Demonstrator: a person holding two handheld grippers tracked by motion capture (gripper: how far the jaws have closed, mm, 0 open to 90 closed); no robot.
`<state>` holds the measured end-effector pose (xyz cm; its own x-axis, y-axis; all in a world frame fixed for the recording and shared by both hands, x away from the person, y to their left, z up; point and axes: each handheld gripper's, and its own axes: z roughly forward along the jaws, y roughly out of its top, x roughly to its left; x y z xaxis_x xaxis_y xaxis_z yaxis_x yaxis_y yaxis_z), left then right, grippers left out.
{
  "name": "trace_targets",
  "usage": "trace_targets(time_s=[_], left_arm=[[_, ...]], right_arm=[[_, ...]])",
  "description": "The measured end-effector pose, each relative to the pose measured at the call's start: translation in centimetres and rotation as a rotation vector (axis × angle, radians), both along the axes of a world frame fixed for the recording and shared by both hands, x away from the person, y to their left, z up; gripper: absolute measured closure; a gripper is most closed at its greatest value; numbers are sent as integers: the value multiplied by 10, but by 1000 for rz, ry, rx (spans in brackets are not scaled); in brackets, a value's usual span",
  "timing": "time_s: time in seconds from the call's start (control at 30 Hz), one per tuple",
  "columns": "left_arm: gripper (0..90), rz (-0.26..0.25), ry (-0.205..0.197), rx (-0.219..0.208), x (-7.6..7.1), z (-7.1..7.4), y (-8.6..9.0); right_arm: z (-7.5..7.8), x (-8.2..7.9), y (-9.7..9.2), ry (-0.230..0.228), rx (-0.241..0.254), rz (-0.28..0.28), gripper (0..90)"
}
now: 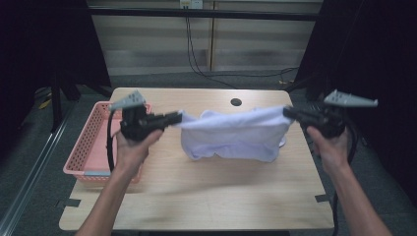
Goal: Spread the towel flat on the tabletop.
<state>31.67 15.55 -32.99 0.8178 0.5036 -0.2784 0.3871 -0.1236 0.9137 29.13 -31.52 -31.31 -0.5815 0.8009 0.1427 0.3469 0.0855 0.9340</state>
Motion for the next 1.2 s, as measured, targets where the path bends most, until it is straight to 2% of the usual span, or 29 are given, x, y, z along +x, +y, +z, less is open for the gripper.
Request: trace_targets(time_s=[0.03, 0.1, 0.17, 0.2, 0.23, 0.33, 0.43, 0.47, 0.5, 0.53, 0.6, 0.67, 0.73, 0.77, 0.8, 0.87, 0.9, 0.93, 0.97, 1.0, 1.03, 1.07, 1.1, 1.13, 1.17, 1.2], left_arm=[[859, -3, 14, 14, -8, -12, 2], [859, -22, 71, -3, -25, -37, 7], [858, -53, 98, 30, -46, -59, 9], [857, -66, 122, 42, -59, -71, 10], [854, -78, 134, 49, -67, -77, 12], [819, -105, 175, 56, -93, -99, 18], [742, -104, 218, 96, -105, -116, 25], [712, -113, 223, 92, -107, -119, 27], [684, -116, 218, 84, -107, -120, 30], [670, -106, 218, 84, -106, -120, 32], [631, -113, 207, 68, -100, -120, 34], [627, -99, 203, 106, -88, -121, 29], [643, -84, 222, 108, -70, -125, 22], [645, -85, 225, 123, -60, -127, 17], [645, -80, 210, 162, -48, -129, 10], [644, -75, 233, 173, -32, -135, 1], [639, -69, 234, 191, -24, -138, -4], [634, -87, 223, 244, -16, -142, -11], [632, -84, 221, 257, -11, -145, -16], [629, -87, 235, 258, -4, -151, -20], [627, -87, 245, 274, -1, -155, -23], [622, -82, 228, 325, 3, -159, -28], [616, -86, 223, 350, 6, -163, -31], [618, -91, 237, 354, 9, -166, -34], [636, -88, 236, 376, 10, -169, -37], [677, -91, 218, 399, 8, -170, -39]], right_arm=[[-14, -10, -1, 23, 6, 6, 838], [-38, -29, -1, 58, 5, 29, 838], [-59, -51, -1, 91, 21, 49, 838], [-68, -62, -1, 109, 13, 57, 838], [-79, -77, 1, 123, -2, 62, 838], [-101, -107, 2, 165, -8, 90, 835], [-123, -129, 2, 225, -12, 128, 761], [-129, -135, 2, 244, -1, 149, 719], [-132, -138, 1, 253, -9, 151, 670], [-135, -141, 0, 247, -19, 148, 661], [-137, -140, -3, 243, -14, 141, 615], [-137, -134, -5, 231, -23, 121, 596], [-137, -123, -4, 227, -44, 104, 579], [-138, -117, -3, 227, -55, 86, 570], [-139, -109, -2, 229, -69, 87, 568], [-142, -93, 1, 232, -106, 65, 538], [-145, -85, 2, 234, -131, 59, 533], [-148, -76, 4, 232, -167, 54, 525], [-153, -64, 6, 249, -189, 46, 511], [-157, -58, 7, 259, -203, 46, 499], [-163, -47, 9, 271, -238, 42, 487], [-167, -42, 10, 283, -258, 37, 482], [-171, -36, 13, 293, -287, 42, 478], [-175, -31, 16, 299, -311, 39, 478], [-178, -27, 18, 299, -329, 37, 477], [-180, -25, 21, 308, -351, 35, 480]])
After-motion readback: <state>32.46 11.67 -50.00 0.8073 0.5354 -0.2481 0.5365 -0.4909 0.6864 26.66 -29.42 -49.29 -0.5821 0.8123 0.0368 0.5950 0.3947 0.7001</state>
